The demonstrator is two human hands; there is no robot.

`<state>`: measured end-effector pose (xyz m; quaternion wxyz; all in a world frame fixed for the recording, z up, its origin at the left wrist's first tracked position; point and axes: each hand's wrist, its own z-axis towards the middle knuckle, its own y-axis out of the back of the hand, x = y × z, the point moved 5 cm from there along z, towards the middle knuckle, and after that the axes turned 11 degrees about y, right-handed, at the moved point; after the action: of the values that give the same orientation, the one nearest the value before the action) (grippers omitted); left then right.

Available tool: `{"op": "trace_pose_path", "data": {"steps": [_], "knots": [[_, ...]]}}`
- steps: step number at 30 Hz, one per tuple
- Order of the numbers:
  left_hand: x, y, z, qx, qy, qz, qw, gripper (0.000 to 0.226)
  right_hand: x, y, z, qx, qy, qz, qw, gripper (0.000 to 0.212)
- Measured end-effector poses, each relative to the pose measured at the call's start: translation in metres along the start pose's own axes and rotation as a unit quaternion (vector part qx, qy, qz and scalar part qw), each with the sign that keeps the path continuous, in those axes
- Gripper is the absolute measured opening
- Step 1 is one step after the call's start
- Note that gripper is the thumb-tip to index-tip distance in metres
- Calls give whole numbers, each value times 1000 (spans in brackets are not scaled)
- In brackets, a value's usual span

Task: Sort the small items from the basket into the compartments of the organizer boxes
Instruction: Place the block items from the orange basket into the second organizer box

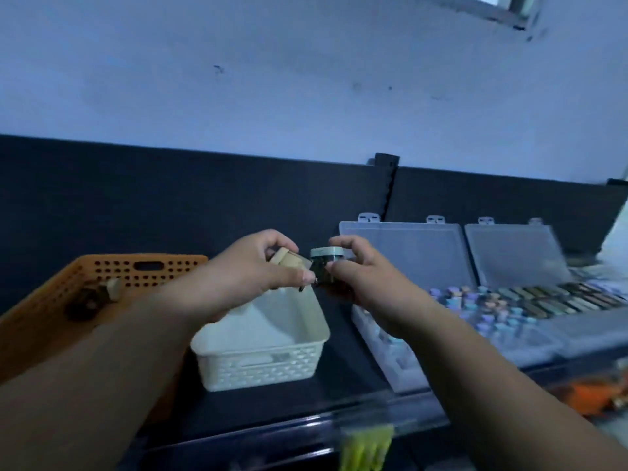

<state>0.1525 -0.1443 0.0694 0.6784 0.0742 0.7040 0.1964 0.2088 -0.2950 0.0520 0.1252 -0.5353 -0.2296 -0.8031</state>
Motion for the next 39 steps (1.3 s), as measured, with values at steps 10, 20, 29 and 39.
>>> {"op": "trace_pose_path", "data": {"steps": [10,20,29,39], "knots": [[-80,-230,-23,109,-11,-40,993,36,-12,198,-149,-88,-28,-28,995,26],[-148,-396,-15,229,20,-58,971,22,-24,348,-235,-217,-58,-24,974,39],[-184,-467,63,207,-65,76,973,39,-67,455,-225,-246,-95,-125,957,41],[-195,-498,151,159,-108,242,951,39,-110,511,-142,-140,-105,-232,957,43]]}}
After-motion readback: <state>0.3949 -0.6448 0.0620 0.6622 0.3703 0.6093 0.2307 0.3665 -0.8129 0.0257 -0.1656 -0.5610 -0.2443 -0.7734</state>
